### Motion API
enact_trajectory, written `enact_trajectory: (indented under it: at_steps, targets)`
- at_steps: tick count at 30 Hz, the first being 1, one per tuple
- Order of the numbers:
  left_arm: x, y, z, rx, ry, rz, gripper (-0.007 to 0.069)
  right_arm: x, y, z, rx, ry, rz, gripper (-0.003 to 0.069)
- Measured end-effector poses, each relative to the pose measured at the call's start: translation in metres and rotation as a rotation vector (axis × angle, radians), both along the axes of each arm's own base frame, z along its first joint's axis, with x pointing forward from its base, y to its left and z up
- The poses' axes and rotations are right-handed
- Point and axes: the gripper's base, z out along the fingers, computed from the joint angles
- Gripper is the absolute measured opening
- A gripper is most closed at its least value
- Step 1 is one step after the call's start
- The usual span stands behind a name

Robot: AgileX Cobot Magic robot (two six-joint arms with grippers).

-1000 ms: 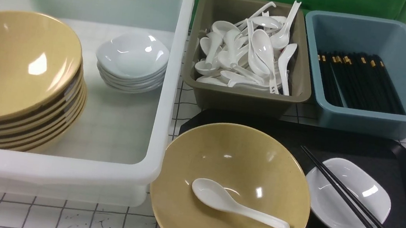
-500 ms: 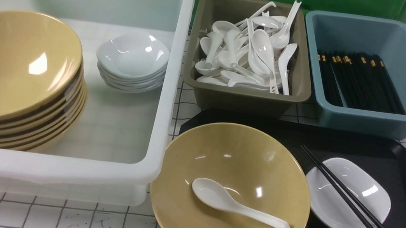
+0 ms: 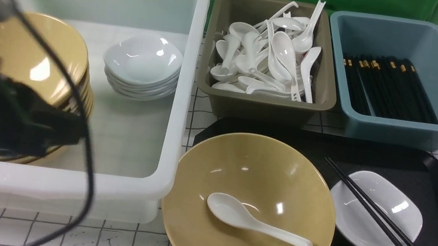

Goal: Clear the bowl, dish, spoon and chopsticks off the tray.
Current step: Use the right arm to grab the chopsticks

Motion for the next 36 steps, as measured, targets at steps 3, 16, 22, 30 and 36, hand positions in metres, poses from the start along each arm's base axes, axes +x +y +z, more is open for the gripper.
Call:
enact_trajectory:
  at_steps: [3, 16, 22, 30, 36]
  targets:
    - [0.011, -0.021, 0.004, 0.046, 0.008, -0.116, -0.0012, 0.015, 0.004, -0.013, -0.029, 0.078, 0.021, 0.0146]
    - [0.039, -0.147, -0.027, 0.206, 0.033, -0.452, -0.0012, 0.086, 0.021, -0.097, -0.101, 0.276, 0.088, 0.0528]
    - [0.039, -0.162, -0.042, 0.230, 0.049, -0.499, -0.0012, 0.102, 0.024, -0.123, -0.117, 0.348, 0.095, 0.0534]
    - [0.044, -0.159, -0.043, 0.287, 0.006, -0.500, -0.0012, 0.102, 0.025, -0.131, -0.116, 0.412, 0.092, 0.0284]
    - [0.047, -0.158, -0.043, 0.303, -0.029, -0.492, -0.0012, 0.099, 0.025, -0.126, -0.121, 0.472, 0.097, 0.0158]
